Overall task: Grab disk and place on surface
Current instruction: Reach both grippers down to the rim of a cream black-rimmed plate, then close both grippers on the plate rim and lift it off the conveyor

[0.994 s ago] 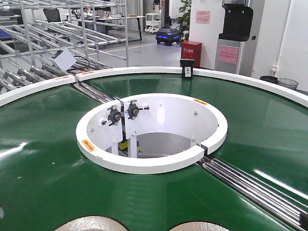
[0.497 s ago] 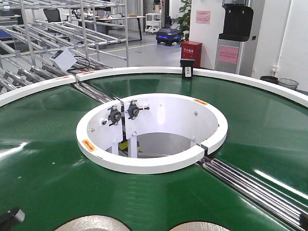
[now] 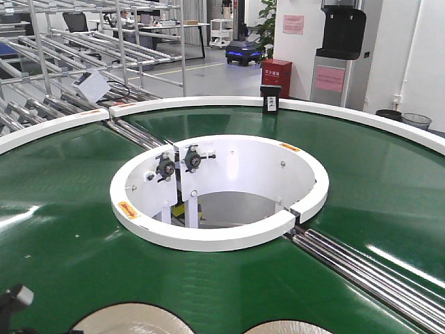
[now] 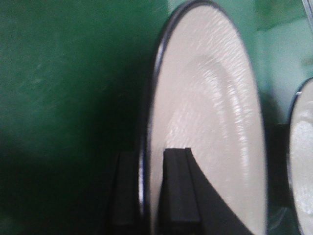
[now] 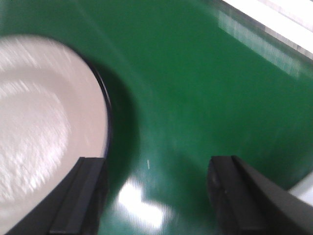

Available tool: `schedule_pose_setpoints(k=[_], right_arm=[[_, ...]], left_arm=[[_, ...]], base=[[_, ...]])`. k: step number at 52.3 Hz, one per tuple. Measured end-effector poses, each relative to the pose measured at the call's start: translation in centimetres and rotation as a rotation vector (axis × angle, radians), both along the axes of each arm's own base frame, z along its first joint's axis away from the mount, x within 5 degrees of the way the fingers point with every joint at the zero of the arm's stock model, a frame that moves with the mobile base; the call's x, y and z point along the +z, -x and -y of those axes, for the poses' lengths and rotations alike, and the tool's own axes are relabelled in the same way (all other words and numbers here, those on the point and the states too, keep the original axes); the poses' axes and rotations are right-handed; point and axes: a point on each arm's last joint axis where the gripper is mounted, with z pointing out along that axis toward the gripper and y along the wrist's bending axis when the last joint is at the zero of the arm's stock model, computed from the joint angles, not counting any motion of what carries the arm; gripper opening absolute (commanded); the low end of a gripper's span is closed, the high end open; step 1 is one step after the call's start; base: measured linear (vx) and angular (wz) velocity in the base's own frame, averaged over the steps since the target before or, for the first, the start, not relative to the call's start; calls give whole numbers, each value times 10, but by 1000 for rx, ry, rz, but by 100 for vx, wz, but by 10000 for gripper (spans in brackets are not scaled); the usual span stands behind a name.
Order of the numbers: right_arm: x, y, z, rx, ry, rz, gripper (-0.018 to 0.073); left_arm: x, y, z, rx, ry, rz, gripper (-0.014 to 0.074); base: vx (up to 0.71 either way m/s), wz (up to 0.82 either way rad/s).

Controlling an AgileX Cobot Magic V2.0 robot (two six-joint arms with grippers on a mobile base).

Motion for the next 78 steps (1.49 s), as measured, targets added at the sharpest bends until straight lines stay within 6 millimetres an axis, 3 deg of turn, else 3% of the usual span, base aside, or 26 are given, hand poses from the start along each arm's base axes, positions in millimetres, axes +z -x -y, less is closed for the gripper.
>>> schedule_pose_setpoints(k=[12, 23, 40, 46, 51, 63, 71, 78], right_arm=[[-29, -32, -12, -27, -124, -159, 498], [-52, -55, -28, 31, -279, -191, 498], [-90, -81, -42, 80, -419, -198, 484], [-97, -86, -47, 103, -474, -196, 421], [-102, -90, -48, 120, -494, -195, 309], [-102, -91, -52, 110, -571, -214, -15], [-90, -88, -53, 141, -575, -180, -8], [-66, -81, -54, 132, -593, -125, -8]], left_arm=[[44, 15, -31, 238, 8, 120, -6], [77, 36, -24, 226, 93, 206, -5], [84, 45, -17, 174, 145, 205, -5], [84, 45, -17, 170, 150, 202, -5], [84, 45, -16, 167, 151, 201, -5], [84, 45, -17, 168, 150, 201, -5], [83, 43, -20, 206, 128, 213, -5], [83, 40, -25, 256, 98, 228, -5]], base=[[0, 0], [0, 0], [0, 0], [0, 0], [0, 0], [0, 0], [0, 0], [0, 0]])
